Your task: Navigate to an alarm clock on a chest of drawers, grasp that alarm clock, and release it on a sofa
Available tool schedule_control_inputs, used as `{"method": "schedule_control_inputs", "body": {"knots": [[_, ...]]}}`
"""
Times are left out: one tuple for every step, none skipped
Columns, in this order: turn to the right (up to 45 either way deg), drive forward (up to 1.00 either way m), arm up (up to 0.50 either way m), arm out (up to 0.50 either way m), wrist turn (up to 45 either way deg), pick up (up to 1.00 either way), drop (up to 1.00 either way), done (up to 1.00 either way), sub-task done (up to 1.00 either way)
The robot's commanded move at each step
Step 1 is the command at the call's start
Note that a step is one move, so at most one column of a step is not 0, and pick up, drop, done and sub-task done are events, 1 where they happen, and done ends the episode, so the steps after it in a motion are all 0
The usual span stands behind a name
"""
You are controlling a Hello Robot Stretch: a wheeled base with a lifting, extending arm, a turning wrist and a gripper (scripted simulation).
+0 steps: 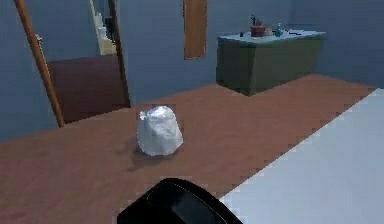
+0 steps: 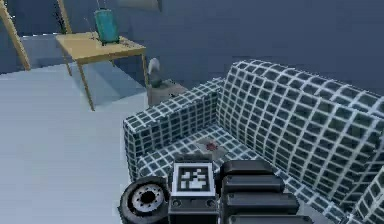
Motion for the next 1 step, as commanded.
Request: {"method": "schedule_control_inputs", "body": {"knots": [[45.0, 0.00, 0.00, 0.00, 0.0, 0.00, 0.00, 0.00, 0.00]]}}
